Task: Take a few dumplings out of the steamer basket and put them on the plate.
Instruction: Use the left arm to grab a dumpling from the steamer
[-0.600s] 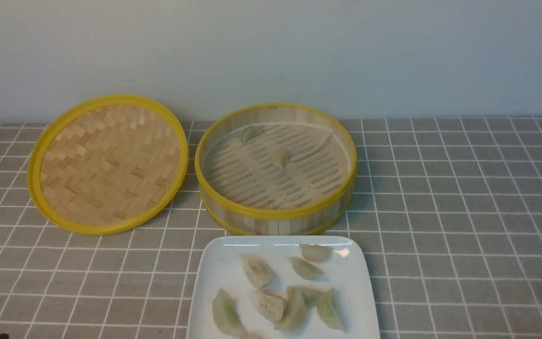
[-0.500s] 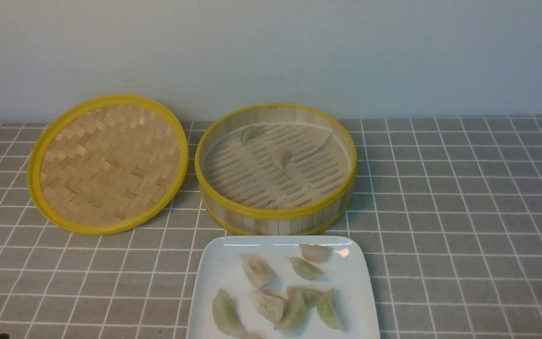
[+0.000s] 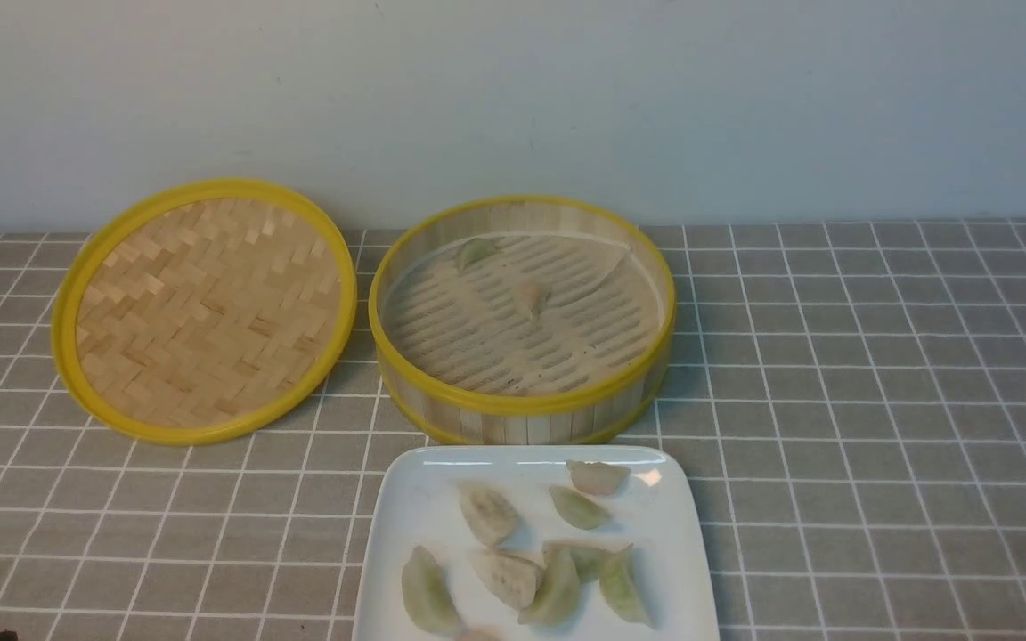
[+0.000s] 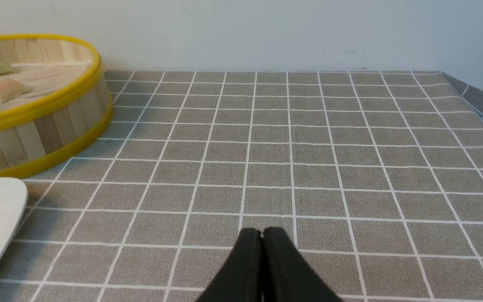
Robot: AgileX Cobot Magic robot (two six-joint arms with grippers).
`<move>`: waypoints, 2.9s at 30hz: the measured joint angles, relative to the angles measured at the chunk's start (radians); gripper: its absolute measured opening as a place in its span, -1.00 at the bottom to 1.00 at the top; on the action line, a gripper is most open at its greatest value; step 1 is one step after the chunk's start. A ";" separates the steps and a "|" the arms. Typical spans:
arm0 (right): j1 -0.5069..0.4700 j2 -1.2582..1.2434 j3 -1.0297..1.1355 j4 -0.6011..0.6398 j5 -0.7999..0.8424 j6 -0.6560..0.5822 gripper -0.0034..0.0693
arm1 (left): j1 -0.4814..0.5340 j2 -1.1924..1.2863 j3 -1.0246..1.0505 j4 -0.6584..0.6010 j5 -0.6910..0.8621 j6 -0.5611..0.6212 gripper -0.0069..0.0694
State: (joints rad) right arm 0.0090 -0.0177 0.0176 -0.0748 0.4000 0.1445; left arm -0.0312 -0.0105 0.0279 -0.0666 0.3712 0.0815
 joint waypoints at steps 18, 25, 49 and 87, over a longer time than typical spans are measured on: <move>0.000 0.000 0.000 0.000 0.000 0.000 -0.95 | 0.001 0.000 0.000 0.000 0.000 0.000 -0.83; 0.000 0.000 0.000 0.000 0.000 0.000 -0.95 | 0.001 0.000 0.000 -0.040 -0.091 -0.039 -0.83; 0.000 0.000 0.000 0.000 0.000 0.003 -0.95 | 0.002 0.582 -0.707 -0.083 0.036 -0.329 -0.83; 0.000 0.000 0.000 0.000 0.000 0.003 -0.95 | -0.247 2.262 -2.138 -0.282 0.561 0.275 -0.83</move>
State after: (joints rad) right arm 0.0090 -0.0177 0.0176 -0.0748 0.4000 0.1479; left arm -0.2782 2.2513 -2.1100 -0.3490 0.9326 0.3561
